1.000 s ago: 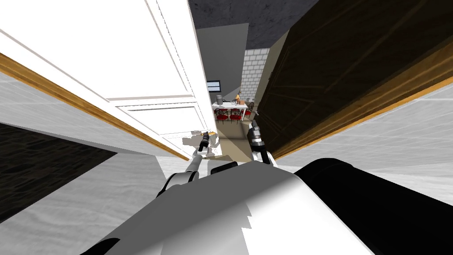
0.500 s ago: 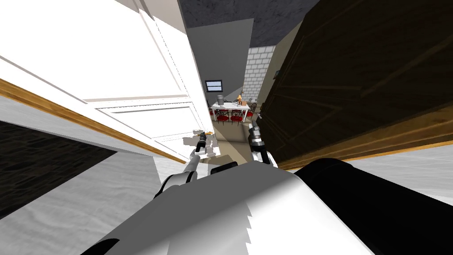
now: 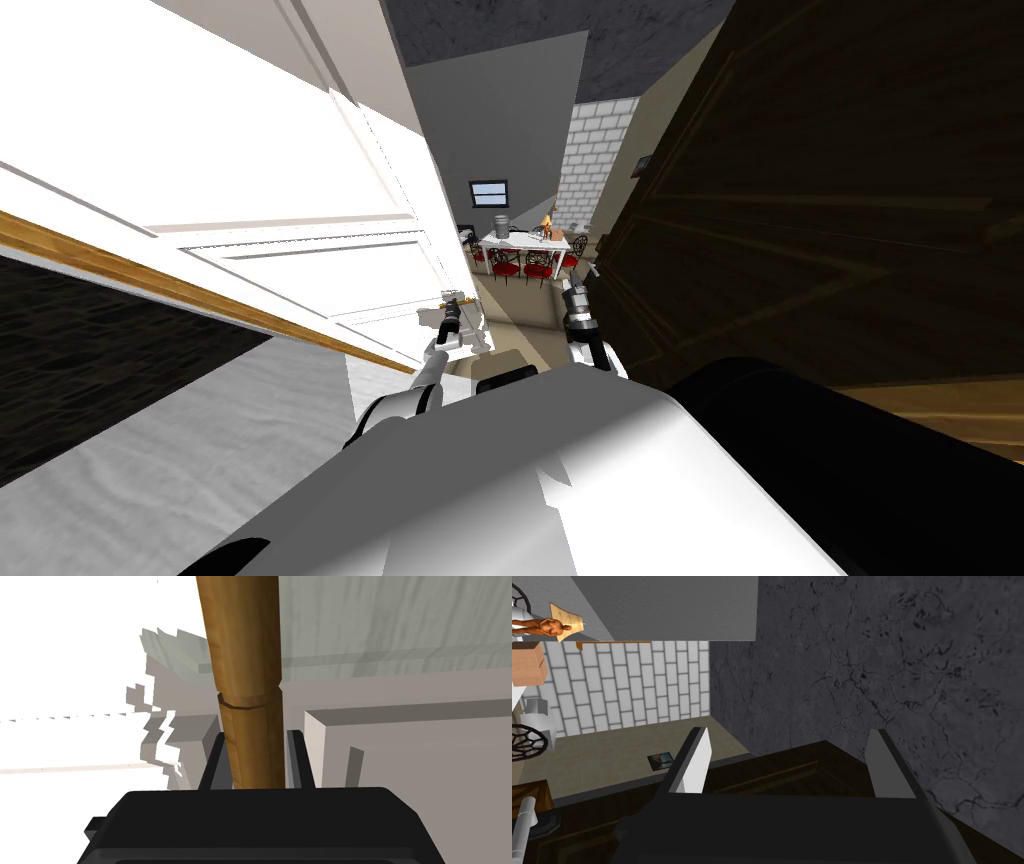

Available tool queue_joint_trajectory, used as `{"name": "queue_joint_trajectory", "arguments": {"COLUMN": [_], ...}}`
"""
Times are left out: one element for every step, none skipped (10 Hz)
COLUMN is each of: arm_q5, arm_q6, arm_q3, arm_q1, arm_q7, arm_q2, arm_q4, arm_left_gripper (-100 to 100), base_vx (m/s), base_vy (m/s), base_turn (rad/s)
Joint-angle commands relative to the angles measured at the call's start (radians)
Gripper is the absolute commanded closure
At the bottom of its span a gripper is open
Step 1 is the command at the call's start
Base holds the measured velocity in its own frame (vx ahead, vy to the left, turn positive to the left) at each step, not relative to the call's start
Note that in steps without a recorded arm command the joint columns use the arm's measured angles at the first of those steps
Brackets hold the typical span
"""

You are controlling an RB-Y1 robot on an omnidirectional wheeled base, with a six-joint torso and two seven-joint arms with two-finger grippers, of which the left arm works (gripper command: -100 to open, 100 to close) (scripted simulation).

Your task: Push the door open

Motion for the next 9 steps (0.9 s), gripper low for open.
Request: {"name": "queue_joint_trajectory", "arguments": {"arm_q5": [0.006,0.009,0.012,0.014,0.017,0.019,0.021,0.021,0.026], "arm_q6": [0.008,0.009,0.009,0.009,0.009,0.009,0.009,0.006,0.004], "arm_q3": [0.017,0.027,0.037,0.044,0.052,0.059,0.065,0.064,0.079], "arm_q1": [0.008,0.009,0.01,0.01,0.011,0.012,0.012,0.011,0.012], "arm_q7": [-0.002,-0.005,-0.008,-0.01,-0.012,-0.014,-0.016,-0.014,-0.018], "arm_q2": [0.01,0.012,0.013,0.014,0.015,0.016,0.017,0.022,0.031], "arm_q4": [-0.017,-0.016,-0.016,-0.016,-0.015,-0.015,-0.015,-0.003,-0.003], "arm_left_gripper": [100,100,100,100,100,100,100,100,100], "base_vx": [0.166,0.177,0.156,0.14,0.146,0.157,0.145,0.063,0.103], "base_vy": [-0.13,-0.183,-0.151,-0.134,-0.105,-0.094,-0.093,-0.033,-0.032], "base_turn": [0.071,0.107,0.082,0.062,0.058,0.058,0.048,0.039,0.044]}}
